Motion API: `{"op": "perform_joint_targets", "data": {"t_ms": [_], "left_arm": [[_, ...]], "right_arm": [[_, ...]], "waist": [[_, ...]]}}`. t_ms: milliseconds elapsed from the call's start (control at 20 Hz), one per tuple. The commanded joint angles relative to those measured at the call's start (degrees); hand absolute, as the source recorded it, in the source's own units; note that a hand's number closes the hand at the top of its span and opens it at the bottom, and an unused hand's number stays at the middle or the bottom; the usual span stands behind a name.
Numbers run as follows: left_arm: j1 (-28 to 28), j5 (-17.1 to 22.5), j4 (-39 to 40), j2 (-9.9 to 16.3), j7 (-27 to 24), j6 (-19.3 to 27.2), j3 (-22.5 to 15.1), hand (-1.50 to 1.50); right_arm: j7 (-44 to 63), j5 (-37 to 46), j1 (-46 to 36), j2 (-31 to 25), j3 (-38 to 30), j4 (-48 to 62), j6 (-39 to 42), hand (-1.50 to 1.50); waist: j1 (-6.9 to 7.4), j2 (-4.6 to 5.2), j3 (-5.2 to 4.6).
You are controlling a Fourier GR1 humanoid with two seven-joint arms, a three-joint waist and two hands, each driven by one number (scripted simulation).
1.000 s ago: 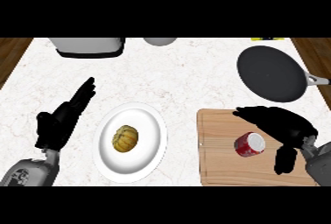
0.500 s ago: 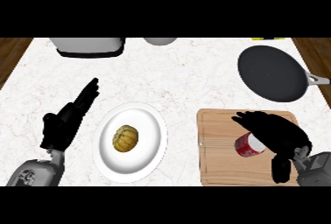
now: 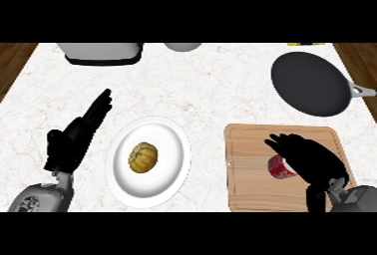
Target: Pick the can from the cutting board and place it in the pan
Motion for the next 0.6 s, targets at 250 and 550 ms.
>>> {"op": "perform_joint_targets", "data": {"t_ms": [250, 550], "left_arm": [[-0.09, -3.28, 1.84, -3.75, -0.93, -1.03, 0.90, 0.00], [-1.94, -1.95, 4.34, -1.62, -2.91, -3.57, 4.56, 0.00]], "right_arm": [[-7.87, 9.72, -0.03, 5.97, -2.53, 9.35, -3.44, -1.50], [-15.05, 13.51, -1.14, 5.97, 1.70, 14.70, -3.73, 1.50]], "waist": [[0.06, 0.07, 0.01], [0.26, 0.17, 0.02]]}}
